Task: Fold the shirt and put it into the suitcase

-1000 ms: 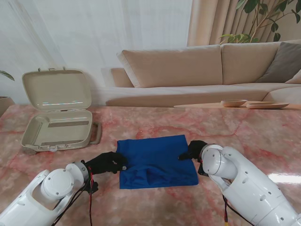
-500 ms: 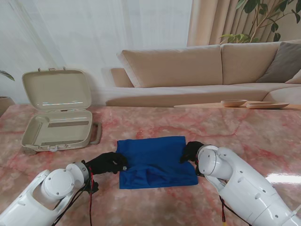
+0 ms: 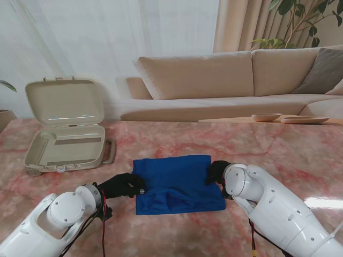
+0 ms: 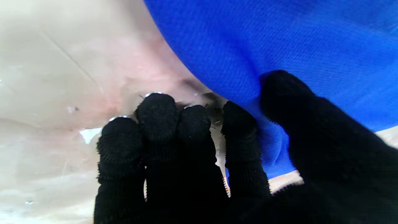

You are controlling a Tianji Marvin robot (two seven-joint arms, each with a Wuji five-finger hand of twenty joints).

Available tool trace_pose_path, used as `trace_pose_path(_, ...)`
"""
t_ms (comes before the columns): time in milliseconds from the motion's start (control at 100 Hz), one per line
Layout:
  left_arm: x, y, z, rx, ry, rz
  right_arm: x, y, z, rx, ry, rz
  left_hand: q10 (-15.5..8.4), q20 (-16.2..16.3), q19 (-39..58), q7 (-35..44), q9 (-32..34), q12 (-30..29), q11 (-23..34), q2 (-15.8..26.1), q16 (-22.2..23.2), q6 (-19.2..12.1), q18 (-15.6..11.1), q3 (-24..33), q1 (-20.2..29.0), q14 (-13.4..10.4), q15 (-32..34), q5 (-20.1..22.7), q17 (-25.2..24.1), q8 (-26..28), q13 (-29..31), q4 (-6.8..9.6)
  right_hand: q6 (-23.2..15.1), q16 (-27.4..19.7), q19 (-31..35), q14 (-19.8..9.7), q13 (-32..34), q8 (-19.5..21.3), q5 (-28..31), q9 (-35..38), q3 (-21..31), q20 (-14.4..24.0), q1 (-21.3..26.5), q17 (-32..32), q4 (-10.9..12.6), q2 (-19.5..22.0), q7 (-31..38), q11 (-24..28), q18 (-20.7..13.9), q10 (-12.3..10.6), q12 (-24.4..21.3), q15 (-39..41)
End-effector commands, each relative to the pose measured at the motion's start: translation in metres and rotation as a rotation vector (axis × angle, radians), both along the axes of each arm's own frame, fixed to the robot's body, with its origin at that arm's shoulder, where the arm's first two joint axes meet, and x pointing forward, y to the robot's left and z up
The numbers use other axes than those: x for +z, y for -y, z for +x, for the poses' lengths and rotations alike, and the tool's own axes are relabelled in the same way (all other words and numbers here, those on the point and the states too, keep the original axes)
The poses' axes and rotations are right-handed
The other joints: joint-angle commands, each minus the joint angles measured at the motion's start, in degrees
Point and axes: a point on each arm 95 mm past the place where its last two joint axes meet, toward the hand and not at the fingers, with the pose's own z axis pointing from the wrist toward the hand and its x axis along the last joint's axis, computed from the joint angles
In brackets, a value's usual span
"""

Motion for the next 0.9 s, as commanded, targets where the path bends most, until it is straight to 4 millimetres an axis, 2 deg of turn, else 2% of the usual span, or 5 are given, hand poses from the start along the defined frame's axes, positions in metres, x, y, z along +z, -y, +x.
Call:
trace_pose_path(0, -0.006, 0.000, -0.004, 0.004, -0.018, 0.003, -0.033, 0.001, -0.022, -0.010, -0.099, 0.011, -0.3, -0.5, -0.5, 0.3, 0.1, -0.2, -0.3, 0.9, -0.2, -1.2, 1.3, -2.2, 0.7, 1.2, -1.0, 1.0, -0.3, 0.3, -0.9, 0.77, -0.5, 1.8, 5.1, -3.4, 3.6, 1.6, -0.1, 0.7, 5.9, 1.8, 1.7, 2.0, 3.3, -0.5, 1.6, -6.8, -2.2, -2.6, 2.0, 2.7)
trace_pose_path(120, -0.003, -0.001, -0.004, 0.007, -0.010, 0.003, -0.029, 0.004, -0.021, -0.012, -0.081, 0.031, -0.3, -0.5, -0.4, 0.4, 0.1, -0.2, -0.3, 0.9, -0.2, -1.2, 1.2, -2.2, 0.7, 1.2, -1.0, 1.0, -0.3, 0.3, -0.9, 0.77, -0.1, 1.4, 7.5, -4.2, 6.3, 2.2, 0.3, 2.6, 9.8, 1.5, 0.7, 5.0, 5.2, -2.3, 2.8, -5.9, -3.1, -2.6, 2.2, 4.4)
trace_pose_path(390, 0.002, -0.002, -0.007, 0.018, 0.012, -0.006, -0.011, 0.009, -0.021, -0.076, -0.016, 0.114, -0.3, -0.5, -0.3, 0.3, 0.5, -0.1, -0.1, 1.0, -0.1, -1.2, 1.3, -2.2, 0.6, 1.3, -0.8, 1.1, -0.1, 0.2, -0.6, 0.76, 2.0, 0.0, 14.8, -6.4, 13.9, 5.0, 2.2, 8.2, 17.6, -0.8, -1.6, 14.0, 12.9, -6.3, 5.2, -2.1, -5.2, -2.1, 2.2, 10.3)
trace_pose_path(490, 0.000, 0.002, -0.007, -0.006, 0.003, -0.015, -0.004, 0.010, -0.021, -0.106, 0.010, 0.150, -0.3, -0.5, -0.3, 0.3, 0.5, -0.1, -0.1, 1.0, -0.1, -1.3, 1.3, -2.2, 0.6, 1.2, -0.8, 1.1, -0.1, 0.2, -0.6, 0.75, 2.5, -0.5, 15.6, -6.8, 15.5, 5.6, 2.6, 9.2, 18.8, -1.5, -1.8, 16.1, 14.6, -6.9, 5.6, -1.5, -5.2, -1.8, 2.1, 10.8)
trace_pose_path(890, -0.013, 0.012, -0.004, -0.085, -0.048, -0.030, 0.022, 0.014, -0.019, -0.192, 0.086, 0.266, -0.3, -0.6, -0.3, 0.4, 0.5, -0.1, -0.1, 1.1, -0.1, -1.3, 1.2, -2.2, 0.7, 1.3, -0.8, 1.0, -0.2, 0.3, -0.6, 0.79, 2.7, -1.2, 17.2, -7.5, 18.1, 5.8, 3.9, 10.9, 20.2, -2.6, -2.2, 19.4, 16.6, -8.8, 5.7, -0.8, -5.3, -1.4, 1.9, 12.1)
